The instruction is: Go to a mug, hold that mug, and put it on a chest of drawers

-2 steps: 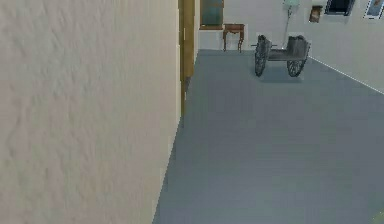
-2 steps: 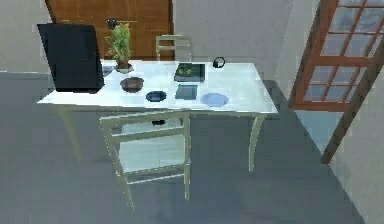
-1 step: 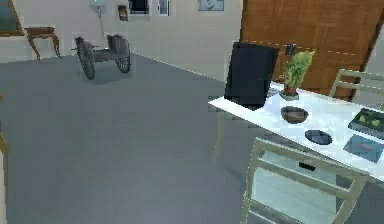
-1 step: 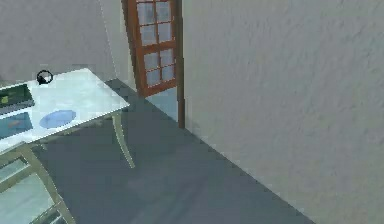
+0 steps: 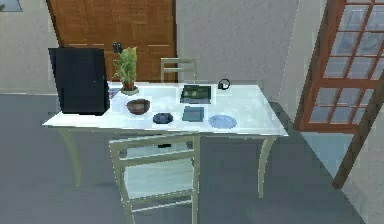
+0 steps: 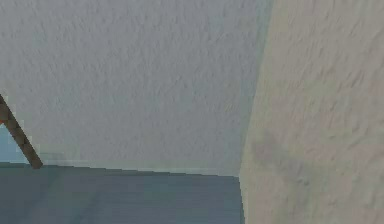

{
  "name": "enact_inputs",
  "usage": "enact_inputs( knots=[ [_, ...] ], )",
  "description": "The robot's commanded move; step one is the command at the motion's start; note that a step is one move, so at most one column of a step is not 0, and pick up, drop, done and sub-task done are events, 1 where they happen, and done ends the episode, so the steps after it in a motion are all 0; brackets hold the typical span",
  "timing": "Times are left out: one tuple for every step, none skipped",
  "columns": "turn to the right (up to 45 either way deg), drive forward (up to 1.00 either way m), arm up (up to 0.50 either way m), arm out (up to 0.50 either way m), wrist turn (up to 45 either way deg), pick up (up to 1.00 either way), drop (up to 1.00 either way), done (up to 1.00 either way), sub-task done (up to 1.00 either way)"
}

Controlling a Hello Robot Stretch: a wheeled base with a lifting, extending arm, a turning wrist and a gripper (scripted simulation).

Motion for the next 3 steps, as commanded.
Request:
enact_inputs(
  knots=[
    [3.0, 0.0, 0.0, 0.0, 0.0, 0.0, 0.0, 0.0, 0.0],
    [0.0, 0.1, 0.0, 0.0, 0.0, 0.0, 0.0, 0.0, 0.0],
    [-45.0, 0.0, 0.0, 0.0, 0.0, 0.0, 0.0, 0.0, 0.0]
  ],
)
